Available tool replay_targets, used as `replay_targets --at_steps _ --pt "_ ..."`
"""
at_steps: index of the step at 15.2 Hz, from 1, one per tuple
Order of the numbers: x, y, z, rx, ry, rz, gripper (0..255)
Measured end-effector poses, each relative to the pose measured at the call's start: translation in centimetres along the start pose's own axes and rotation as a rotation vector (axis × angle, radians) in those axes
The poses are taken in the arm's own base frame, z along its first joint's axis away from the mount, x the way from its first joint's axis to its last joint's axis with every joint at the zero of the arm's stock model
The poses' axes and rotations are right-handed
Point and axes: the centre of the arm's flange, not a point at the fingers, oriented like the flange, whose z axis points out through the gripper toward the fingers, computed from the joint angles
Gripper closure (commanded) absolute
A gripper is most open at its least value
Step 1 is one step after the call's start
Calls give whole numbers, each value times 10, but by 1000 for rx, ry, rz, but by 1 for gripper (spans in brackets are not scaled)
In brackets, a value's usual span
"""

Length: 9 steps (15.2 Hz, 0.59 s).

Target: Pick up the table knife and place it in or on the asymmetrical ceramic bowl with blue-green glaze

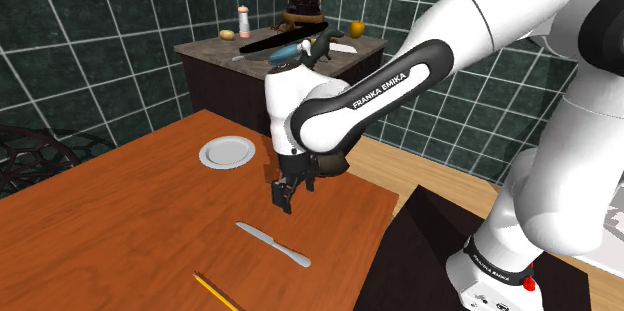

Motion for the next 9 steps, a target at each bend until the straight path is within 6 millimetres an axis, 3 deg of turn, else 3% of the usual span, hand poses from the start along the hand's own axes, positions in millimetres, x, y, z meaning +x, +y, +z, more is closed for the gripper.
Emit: replay_targets --at_steps 4,7,9 --pt "29 -32 34 18 -21 -20 0" --pt "42 -59 54 31 -37 -36 0" --pt "45 -65 66 35 -42 -39 0"
